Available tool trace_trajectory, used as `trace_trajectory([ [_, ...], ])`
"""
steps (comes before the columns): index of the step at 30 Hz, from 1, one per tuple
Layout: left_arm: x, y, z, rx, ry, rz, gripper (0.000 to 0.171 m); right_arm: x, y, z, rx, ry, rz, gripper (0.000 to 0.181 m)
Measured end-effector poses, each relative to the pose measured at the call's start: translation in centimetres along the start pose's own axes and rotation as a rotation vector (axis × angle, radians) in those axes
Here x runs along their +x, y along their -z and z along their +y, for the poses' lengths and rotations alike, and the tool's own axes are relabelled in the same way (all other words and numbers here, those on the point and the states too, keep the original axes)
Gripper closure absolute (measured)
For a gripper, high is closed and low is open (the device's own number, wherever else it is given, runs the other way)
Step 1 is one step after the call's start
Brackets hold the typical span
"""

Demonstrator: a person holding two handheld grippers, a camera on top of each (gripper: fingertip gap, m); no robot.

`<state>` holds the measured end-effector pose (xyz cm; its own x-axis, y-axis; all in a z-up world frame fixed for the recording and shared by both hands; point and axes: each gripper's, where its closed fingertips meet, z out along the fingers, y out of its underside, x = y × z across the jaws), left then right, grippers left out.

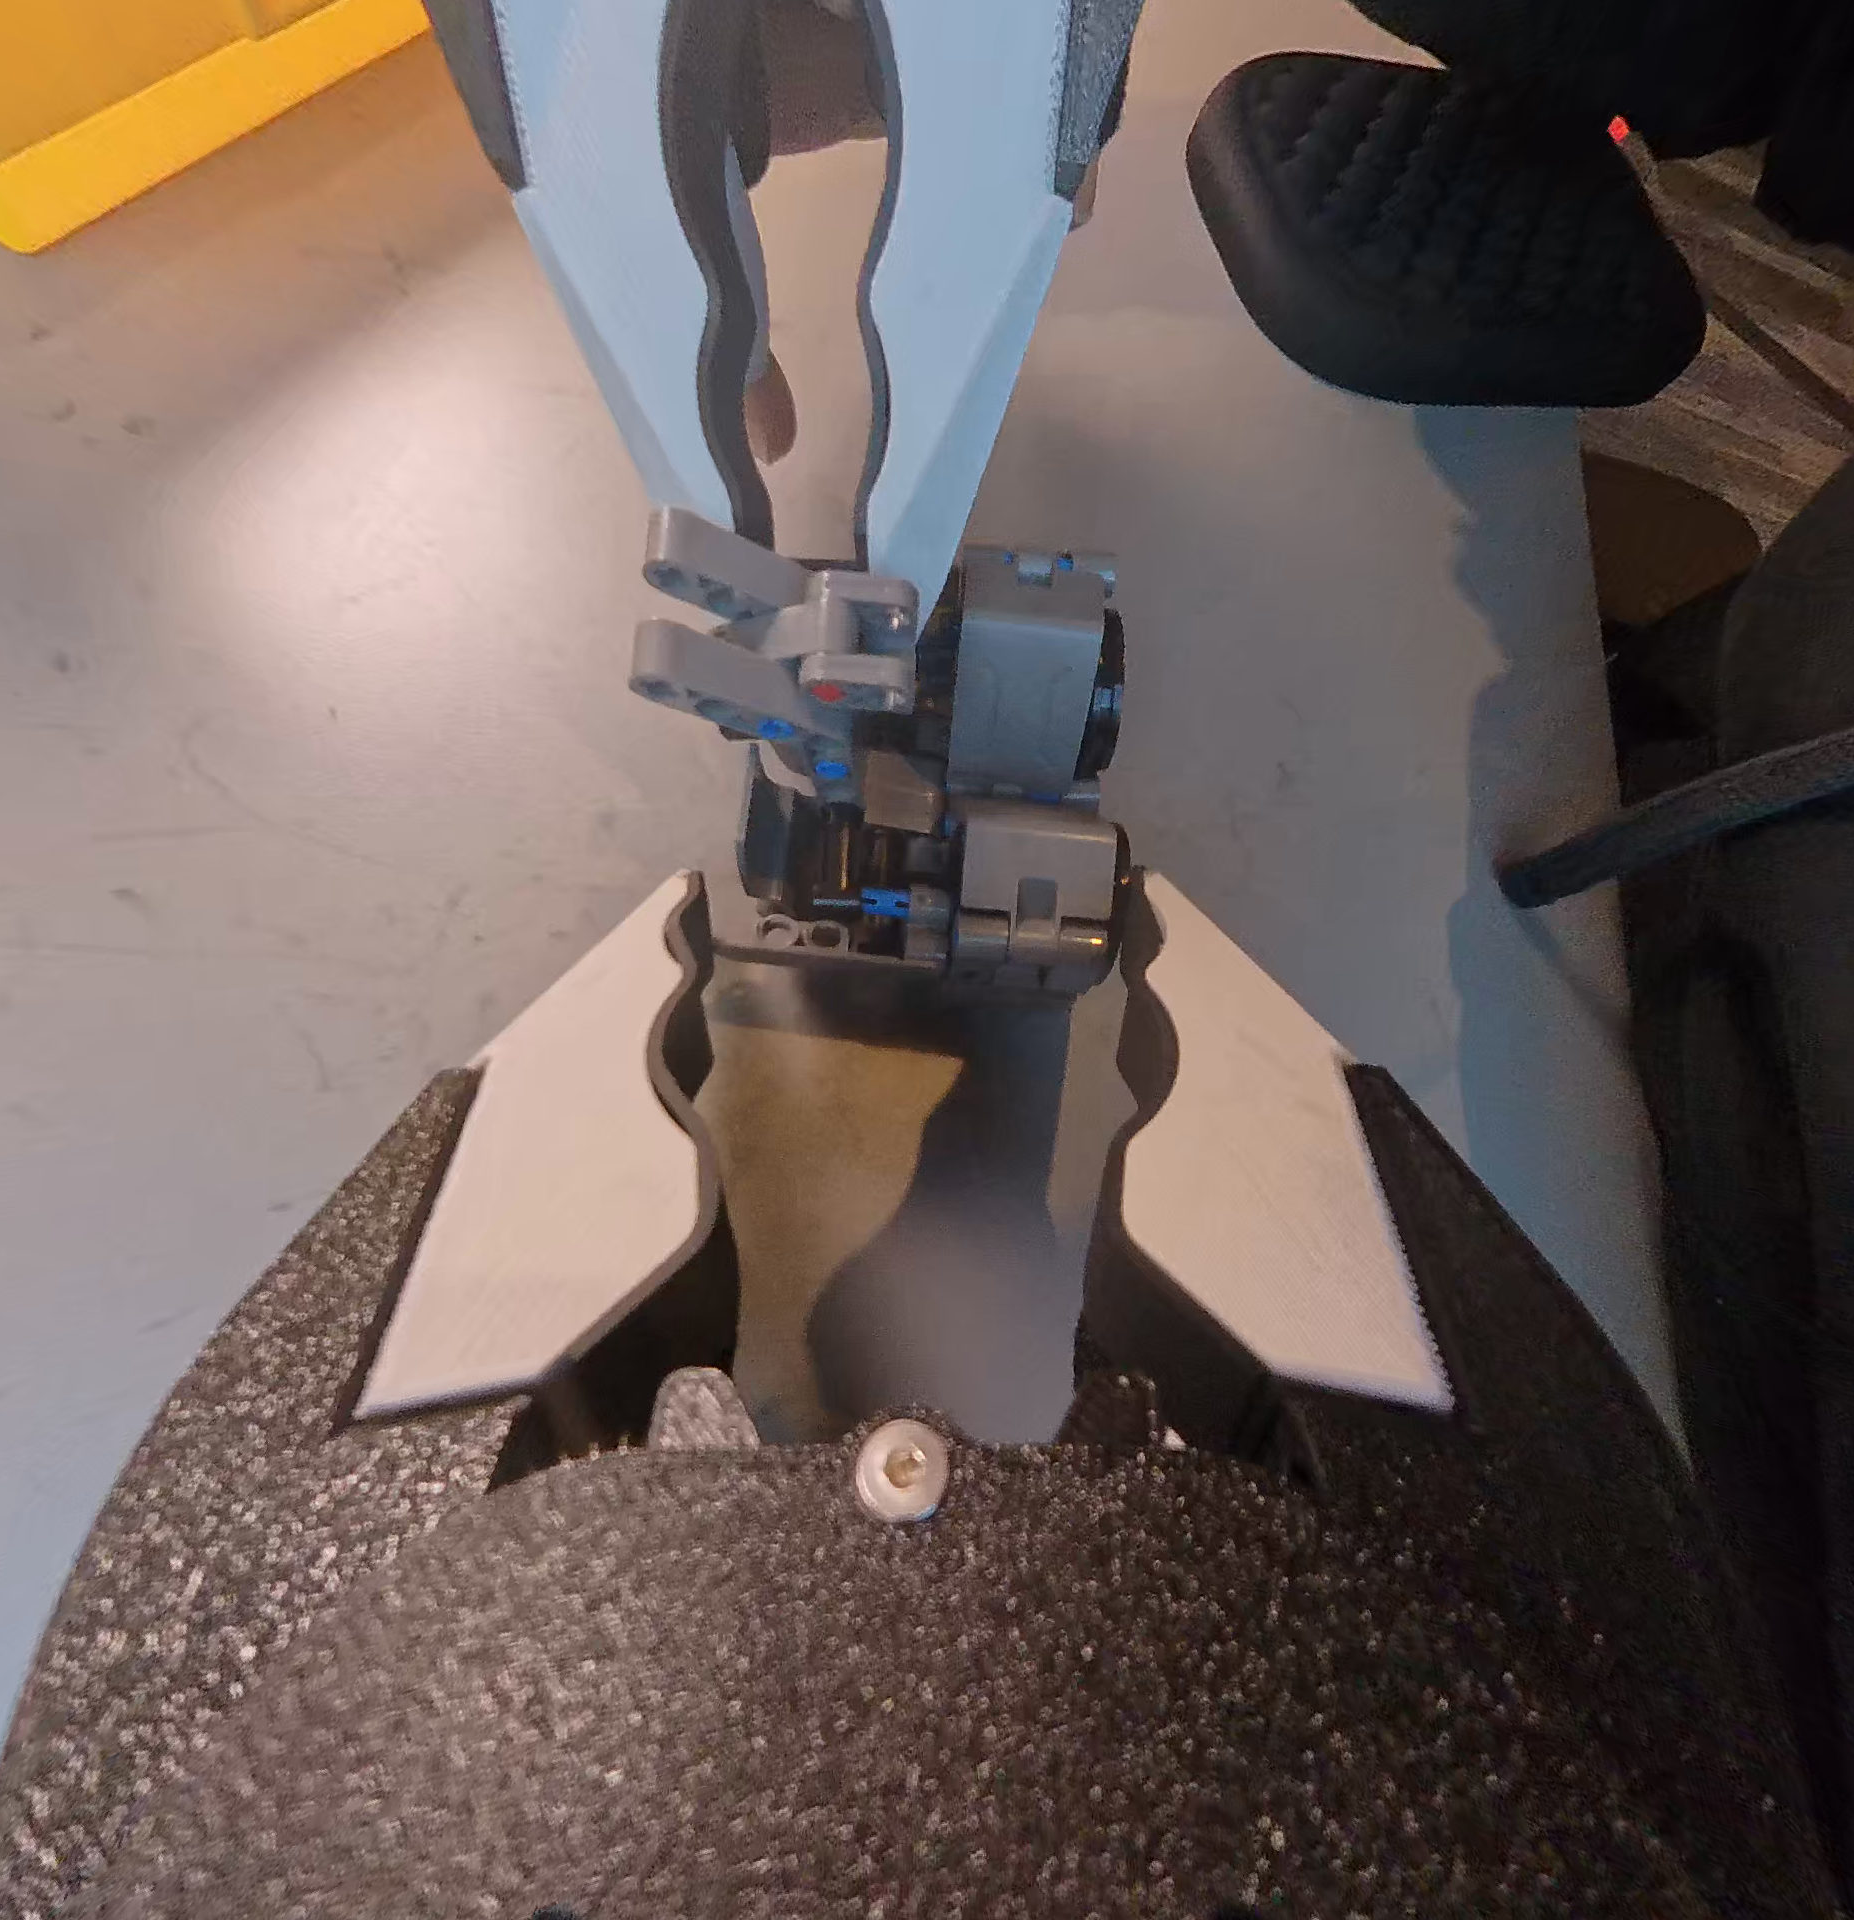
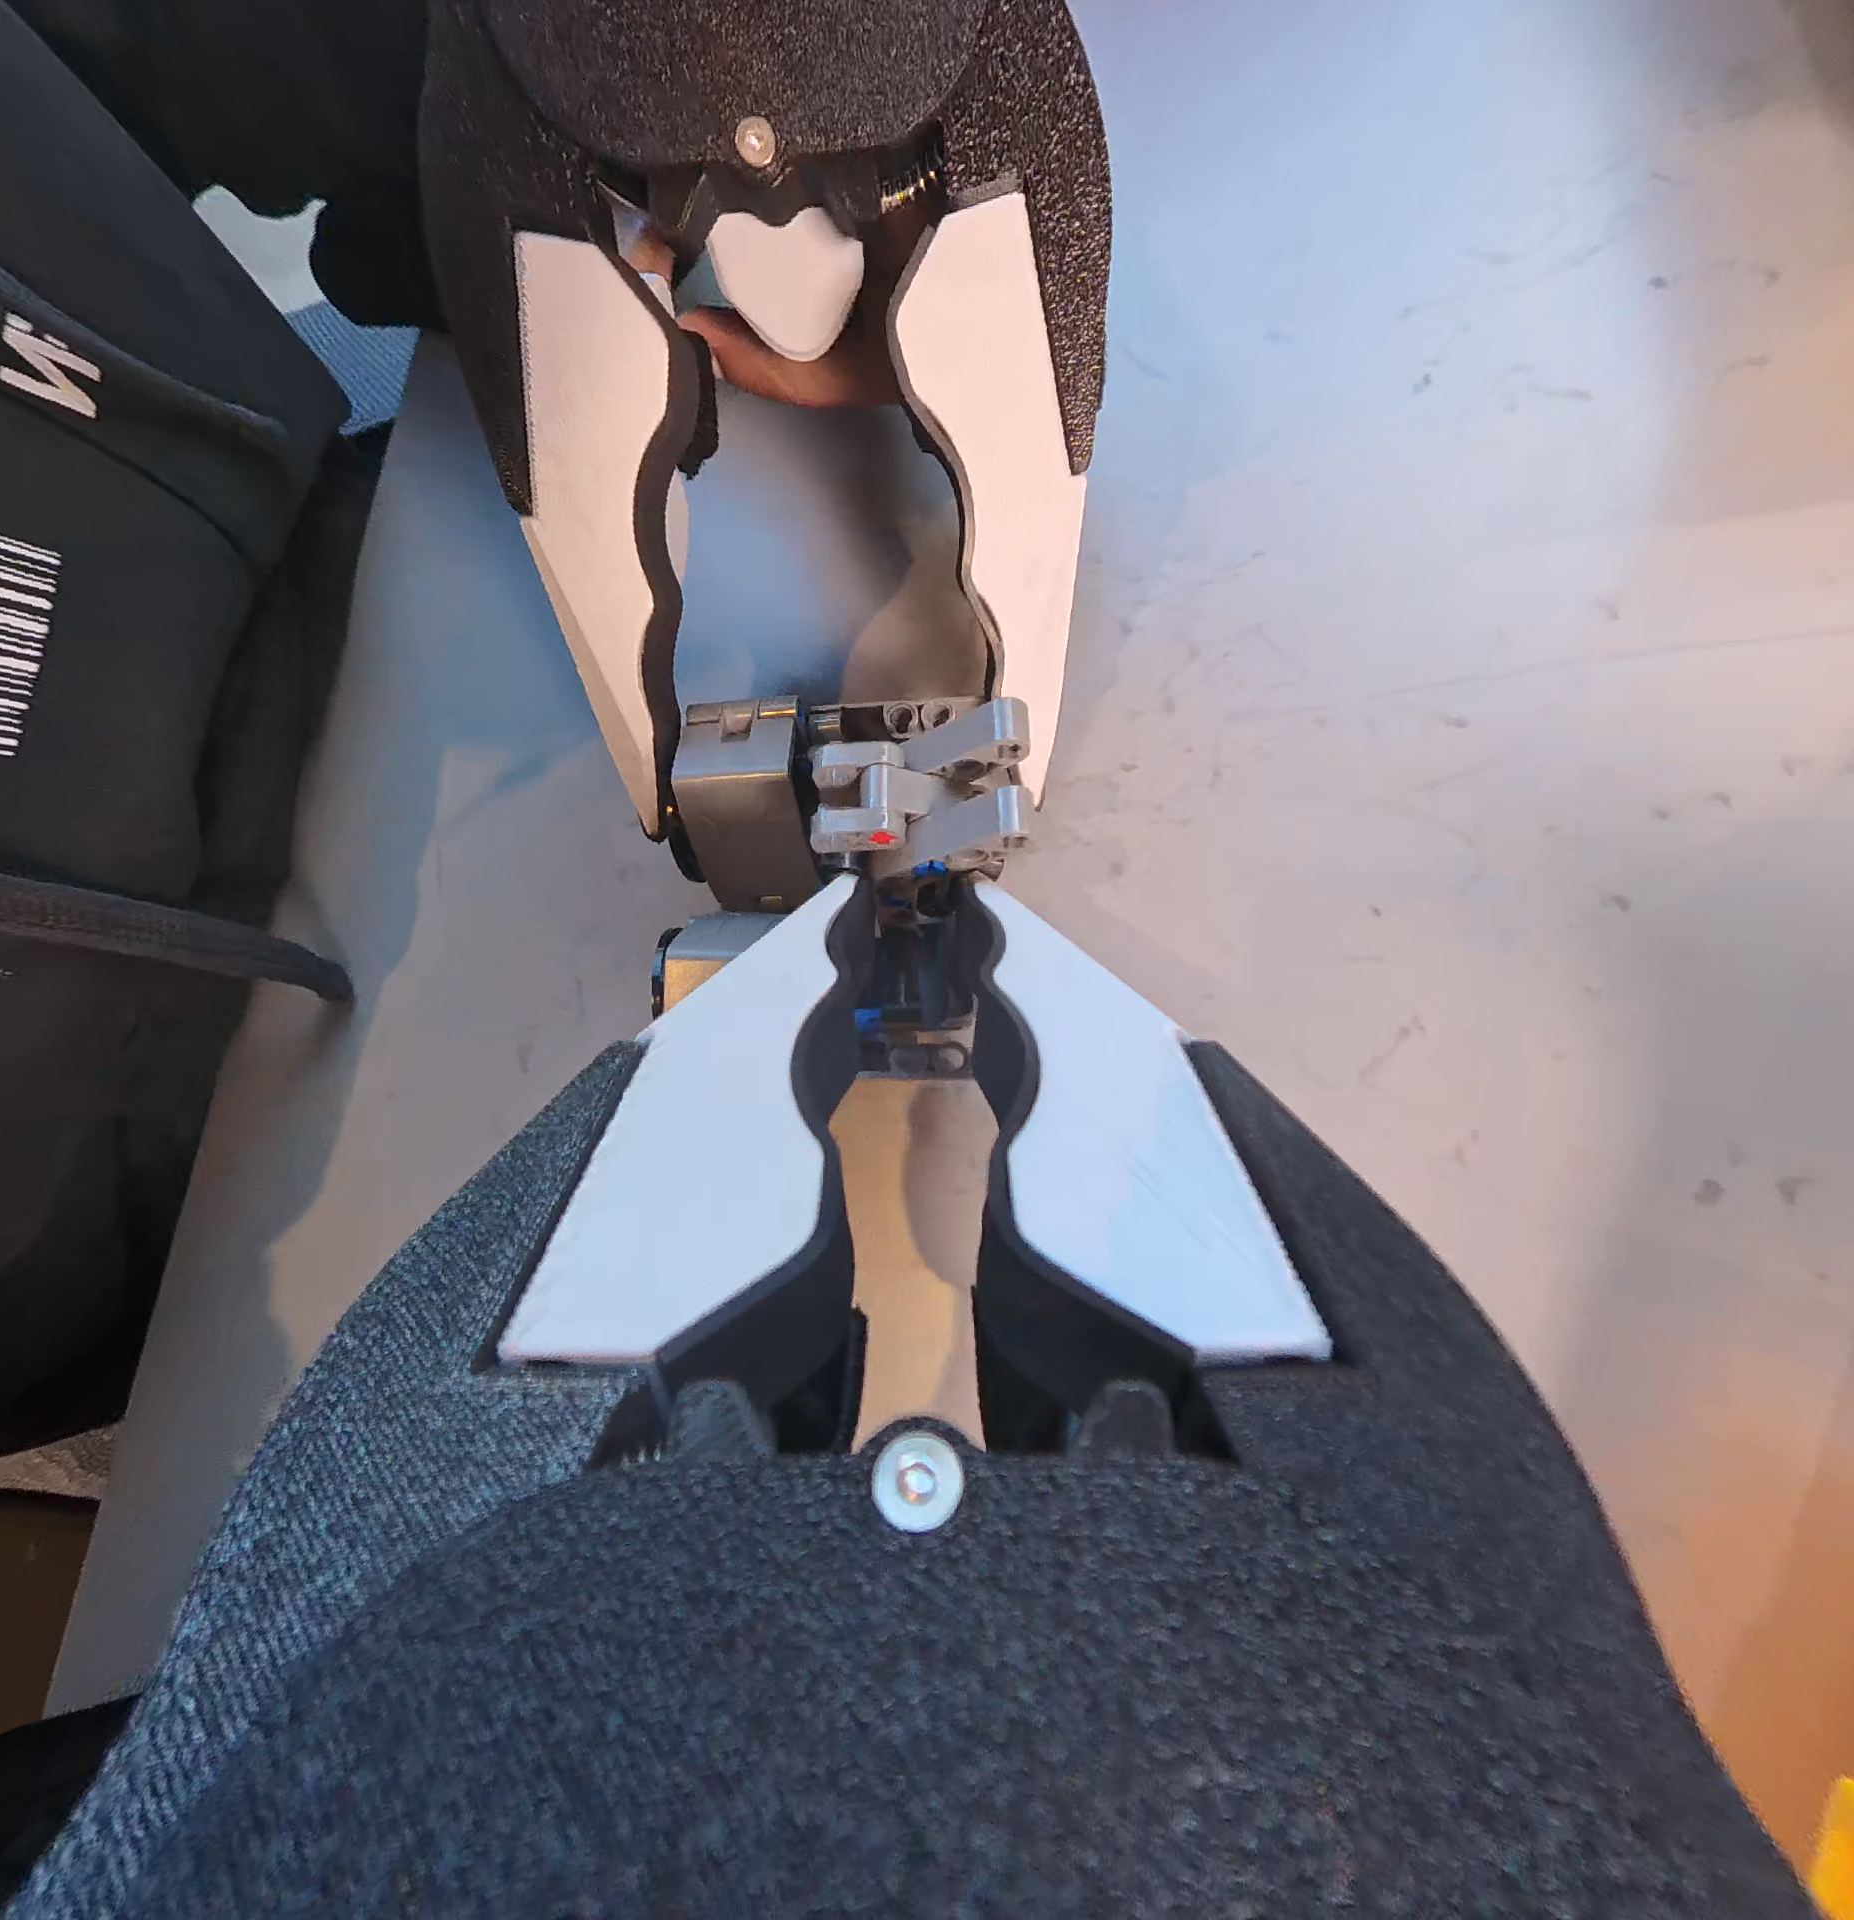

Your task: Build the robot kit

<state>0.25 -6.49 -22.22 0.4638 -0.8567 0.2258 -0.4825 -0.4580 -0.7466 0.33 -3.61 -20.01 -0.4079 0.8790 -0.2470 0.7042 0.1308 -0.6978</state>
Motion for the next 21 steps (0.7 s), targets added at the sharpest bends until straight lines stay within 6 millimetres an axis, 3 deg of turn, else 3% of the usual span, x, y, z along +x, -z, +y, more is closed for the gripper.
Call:
trace_trajectory([
  [10,0.1,0.0,0.0,0.02,-0.04,0.017,0.093,-0.9,0.2,0.0,0.068,0.143,-0.022,0.167],
  [20,1.1,-0.1,0.3,0.008,-0.123,0.058,0.094,-2.0,0.1,0.3,0.113,0.183,-0.204,0.168],
  [21,0.8,-0.1,0.3,0.008,-0.119,0.047,0.094,-3.0,0.4,0.0,0.143,0.192,-0.27,0.181],
])
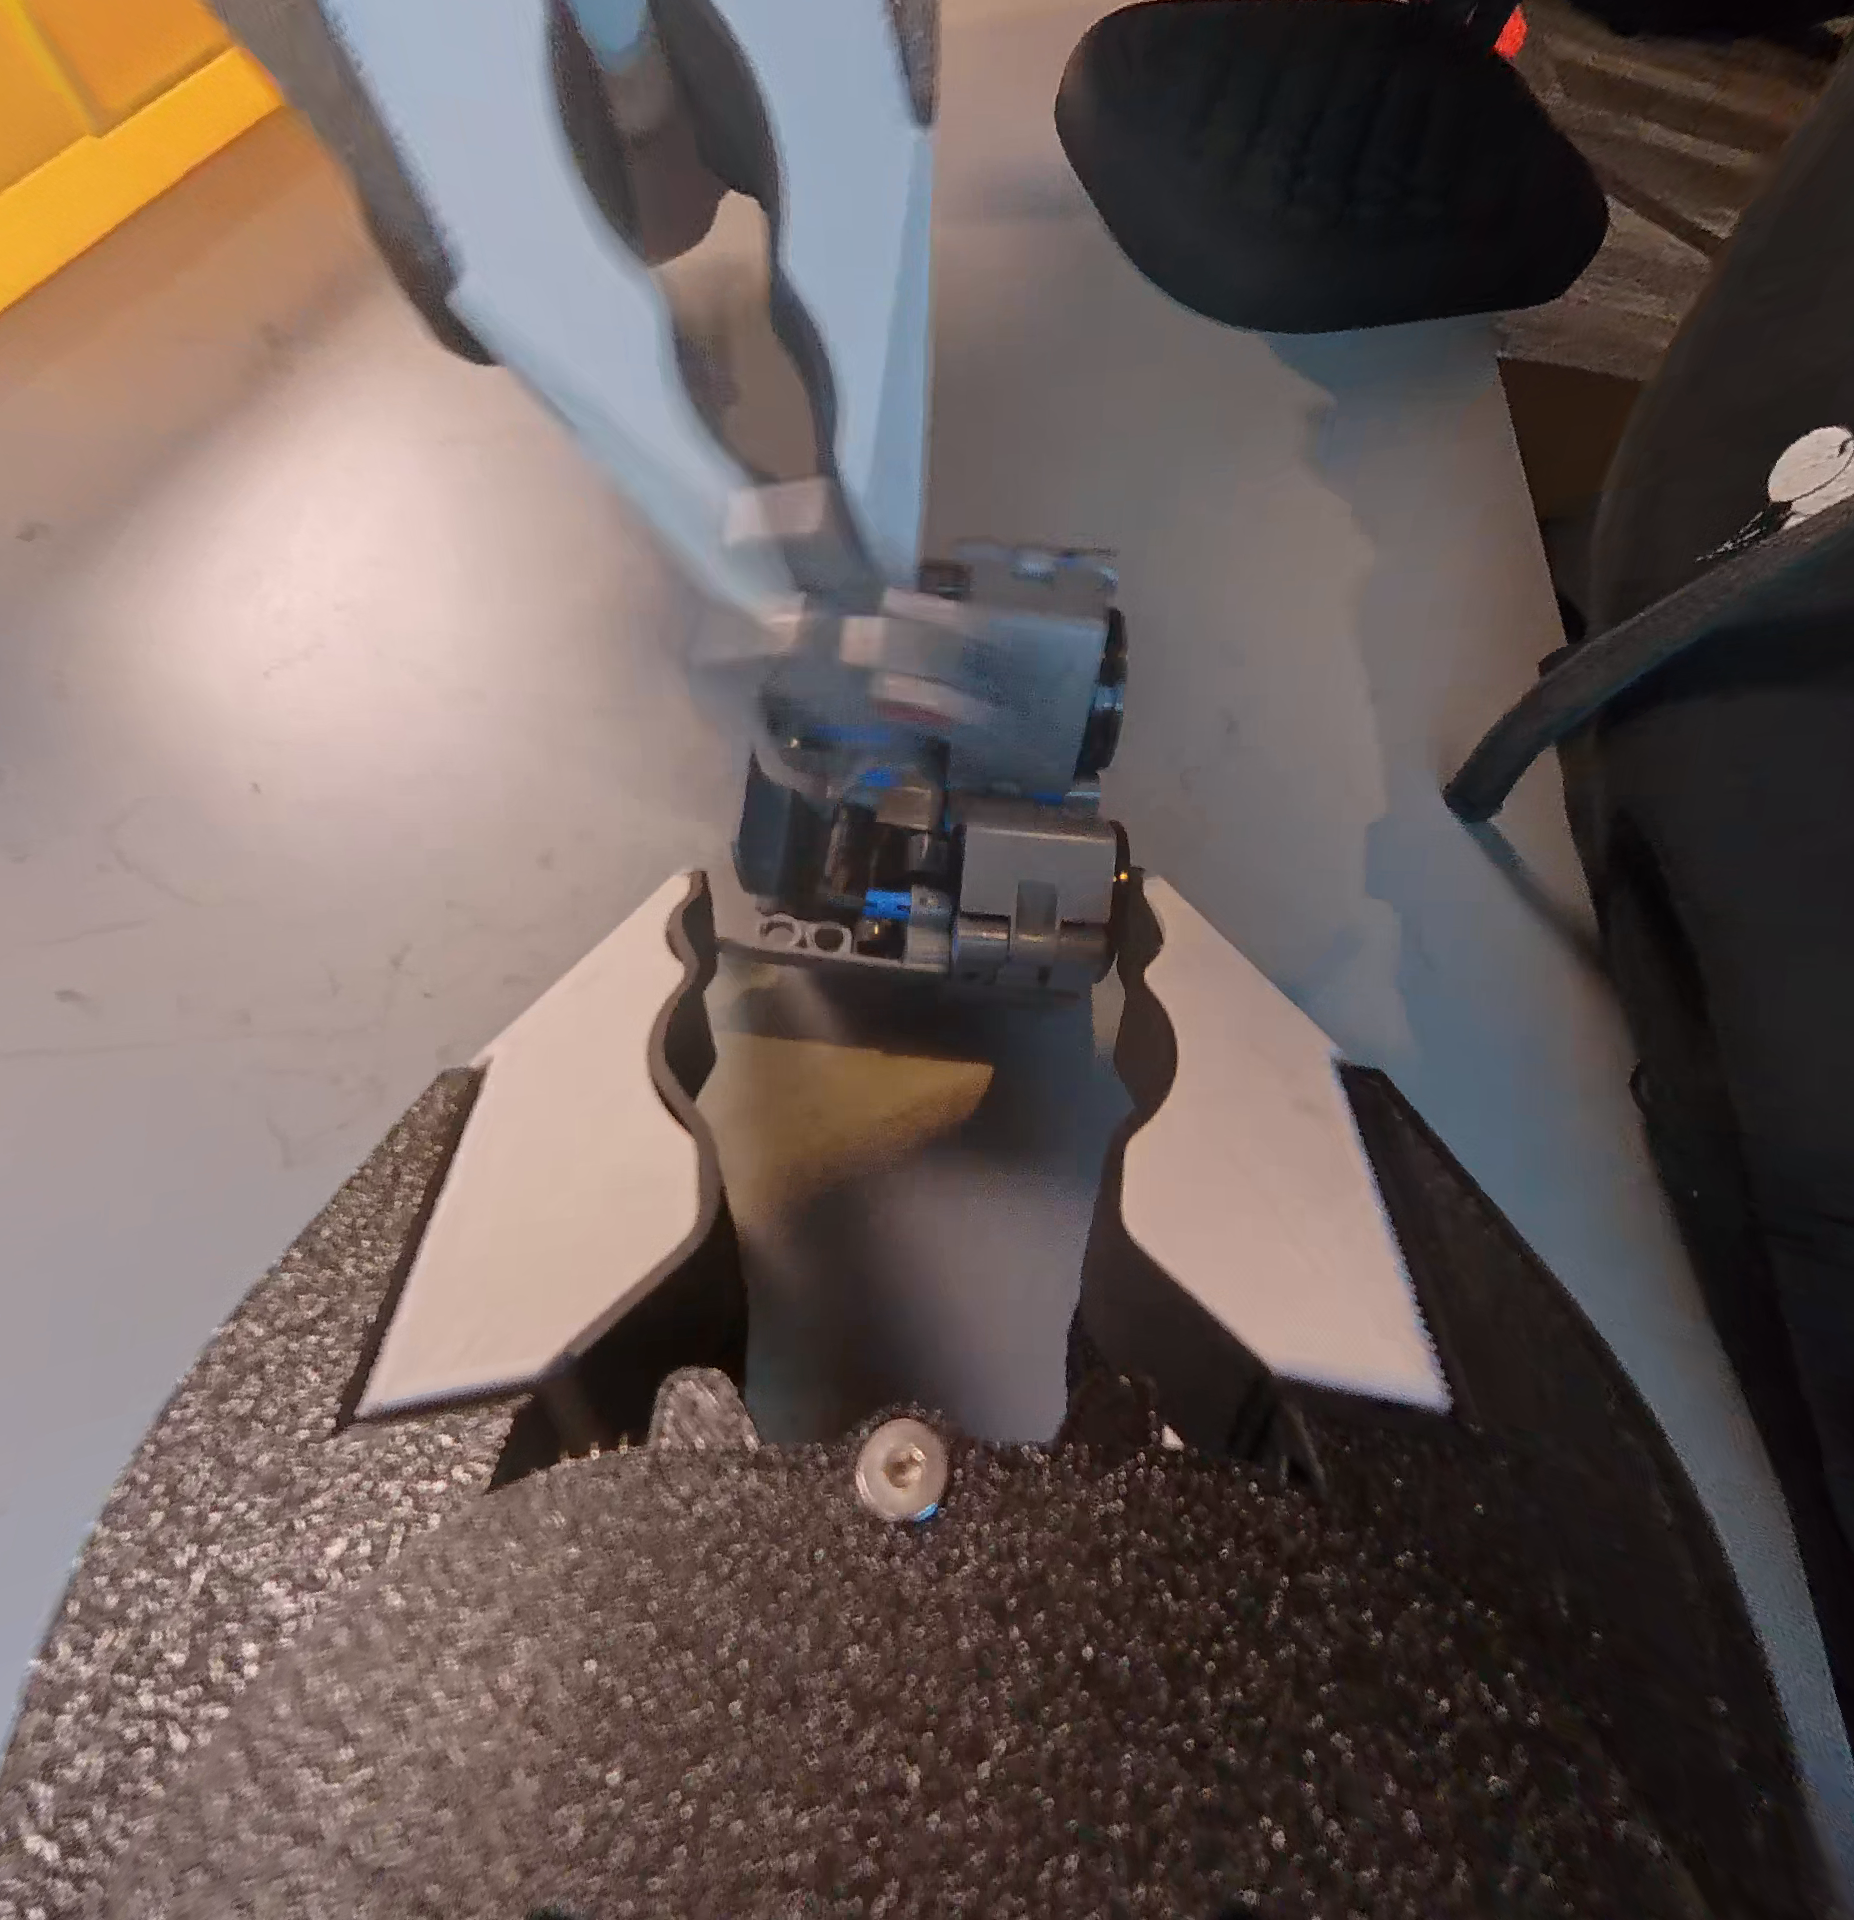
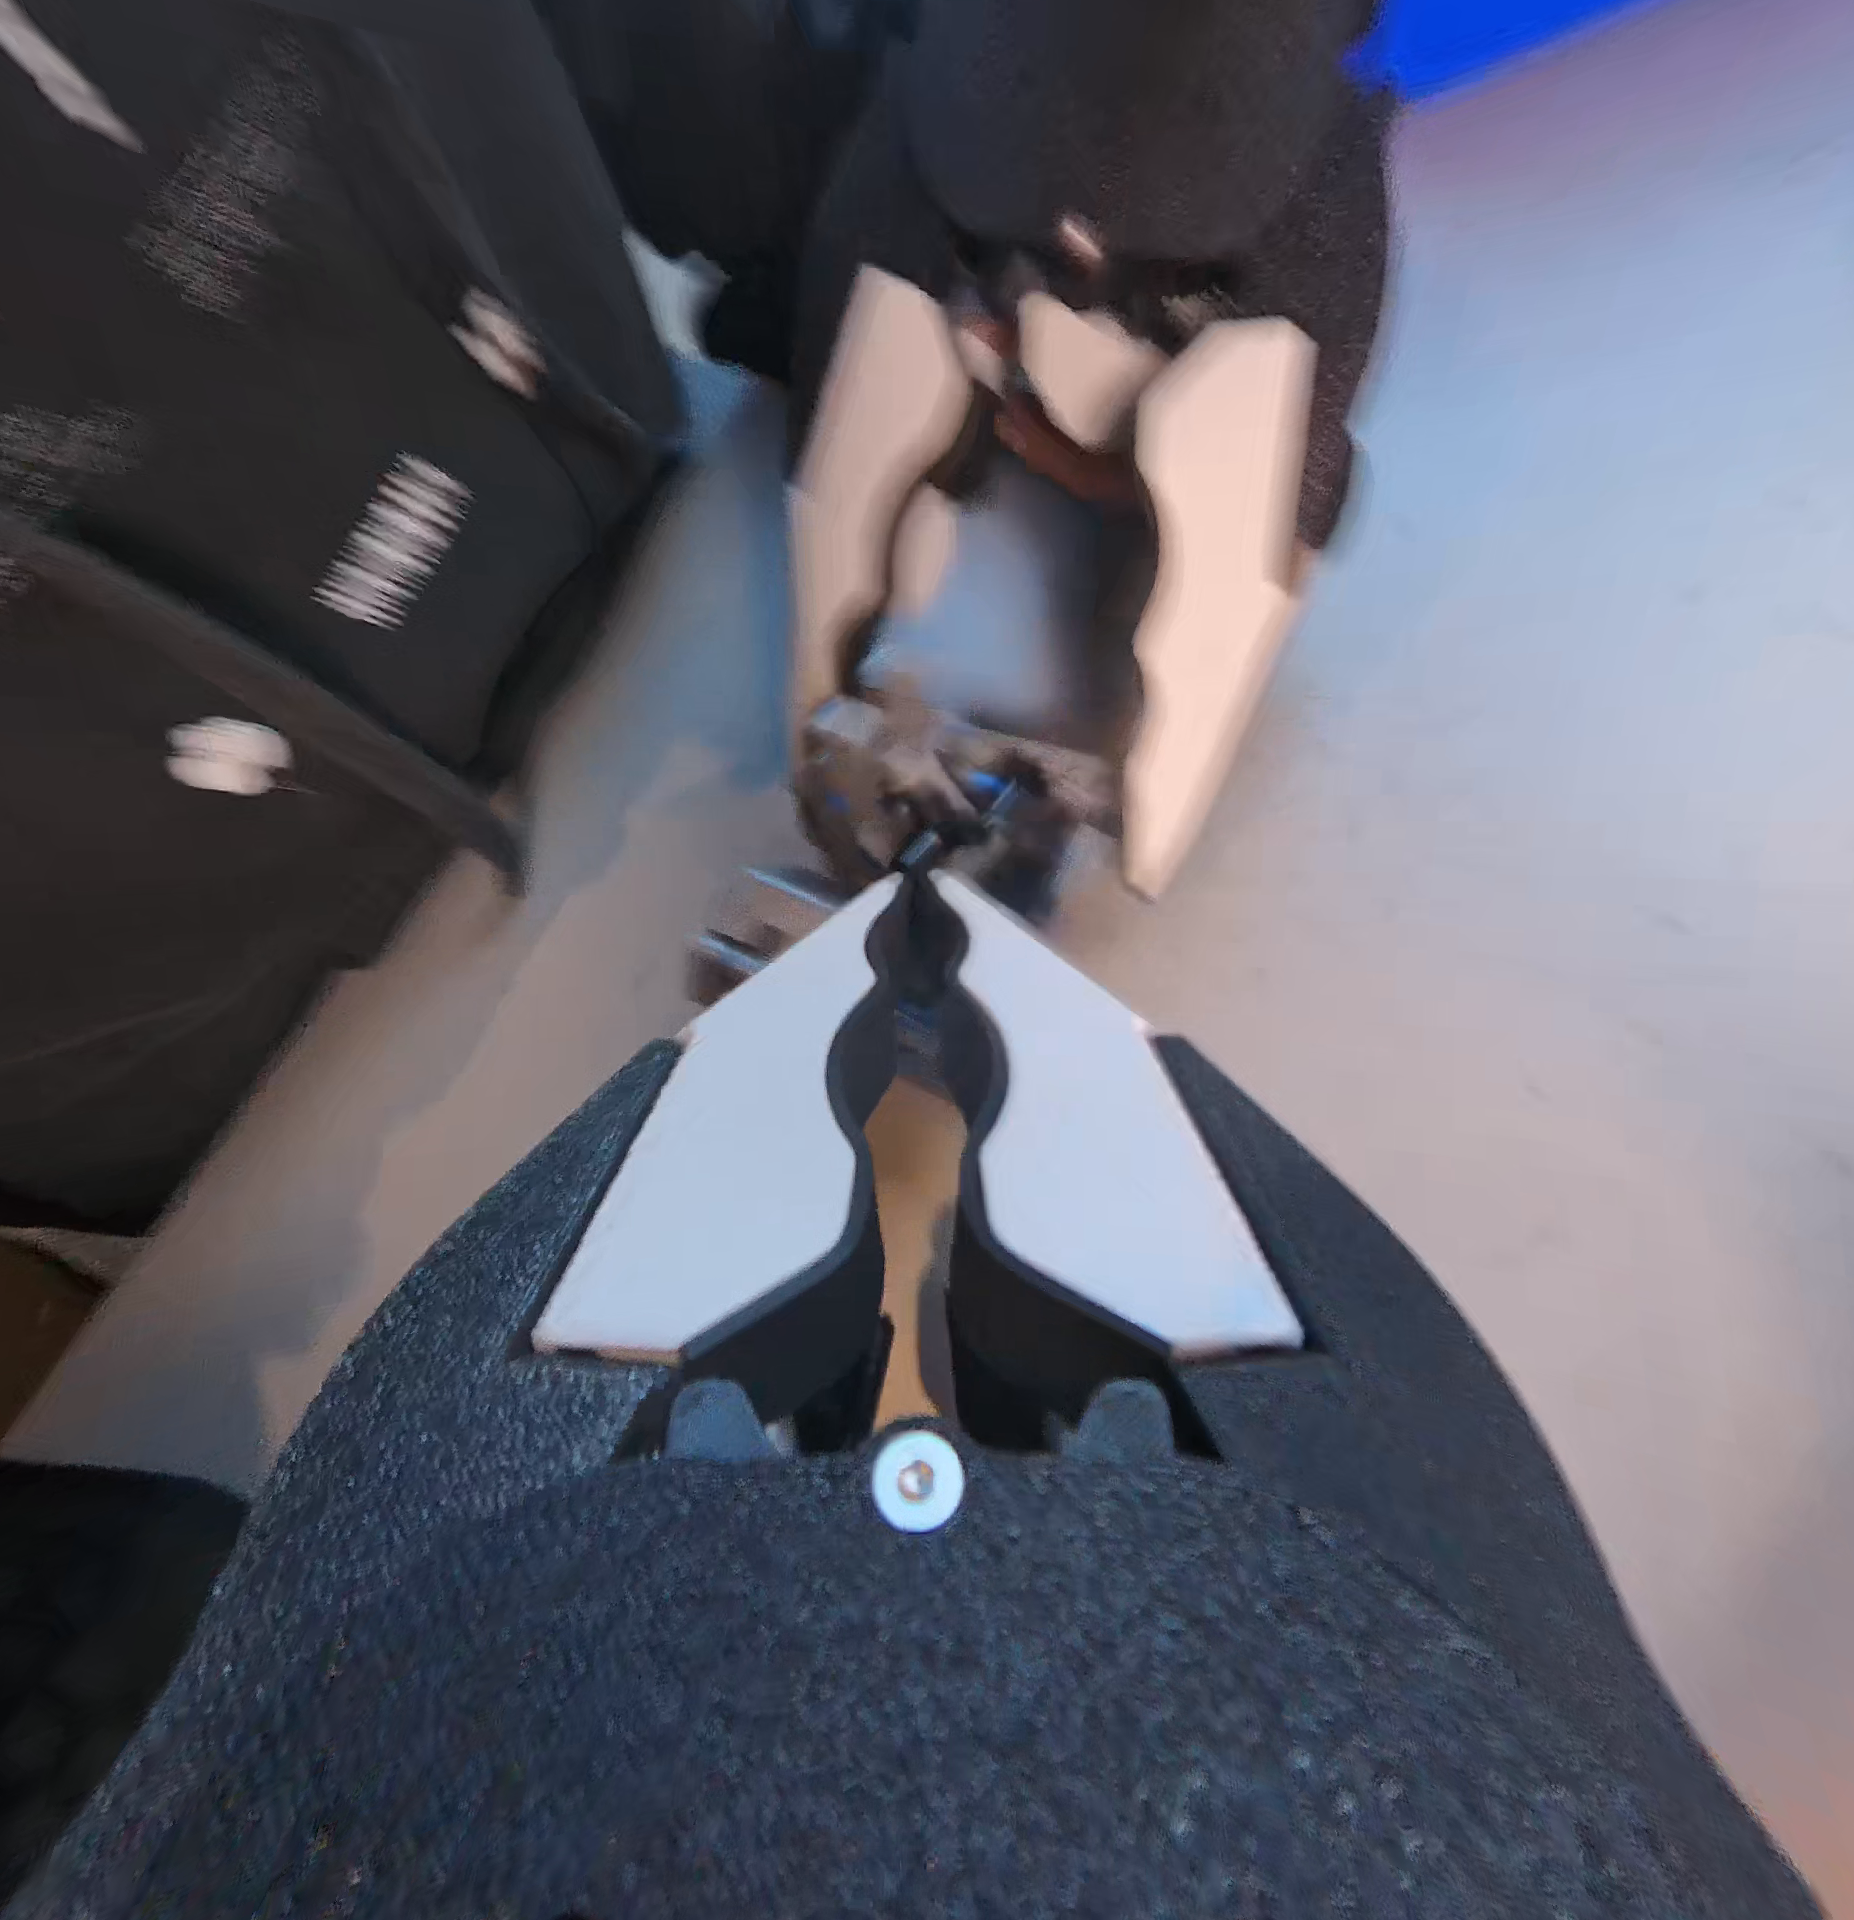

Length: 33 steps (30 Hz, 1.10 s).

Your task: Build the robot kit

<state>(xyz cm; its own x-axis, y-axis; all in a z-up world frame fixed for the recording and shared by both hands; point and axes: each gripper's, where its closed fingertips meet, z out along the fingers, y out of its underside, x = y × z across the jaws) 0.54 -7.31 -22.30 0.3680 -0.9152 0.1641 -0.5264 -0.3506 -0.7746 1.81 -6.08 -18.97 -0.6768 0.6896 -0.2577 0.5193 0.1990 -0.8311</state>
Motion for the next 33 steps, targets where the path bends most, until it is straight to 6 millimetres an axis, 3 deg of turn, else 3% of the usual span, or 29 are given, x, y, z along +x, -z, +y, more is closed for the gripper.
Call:
trace_trajectory([
  [1,-0.9,0.2,0.0,0.006,0.005,-0.048,0.094,-1.5,-0.4,-1.1,0.064,-0.004,-0.08,0.181],
  [2,-1.9,0.5,0.1,0.004,-0.007,-0.089,0.094,-2.3,-1.3,-0.6,0.022,0.01,-0.102,0.181],
  [4,-2.0,1.4,0.1,0.002,-0.043,-0.089,0.095,-2.3,-2.6,-0.3,-0.047,0.065,-0.042,0.181],
  [7,-2.4,1.5,0.4,0.005,-0.007,-0.098,0.094,-1.7,-1.2,-1.6,0.005,0.071,0.009,0.181],
  [9,-2.6,1.6,0.5,0.001,0.001,-0.093,0.094,-0.8,-0.4,-1.1,-0.01,0.075,0.059,0.181],
  [14,-2.7,1.7,0.5,0.013,0.021,-0.091,0.094,-0.8,-0.7,-1.0,-0.036,0.084,0.159,0.181],
  [21,-2.5,2.3,0.2,0.031,0.011,-0.082,0.094,-4.4,-4.3,-0.7,-0.092,0.016,0.185,0.16],
  [26,-2.6,4.0,-0.4,0.045,-0.02,-0.108,0.094,-4.2,-6.5,-0.4,-0.126,-0.053,0.289,0.154],
  [29,-1.5,5.3,-1.5,0.089,-0.069,-0.083,0.104,-3.2,-7.2,0.2,-0.18,-0.04,0.368,0.164],
  [30,-0.8,5.7,-1.8,0.105,-0.08,-0.056,0.108,-3.5,-7.4,-0.1,-0.161,-0.036,0.349,0.173],
  [33,1.9,5.9,-1.9,0.124,-0.099,0.082,0.117,-4.0,-7.1,-0.1,-0.138,-0.045,0.315,0.174],
])
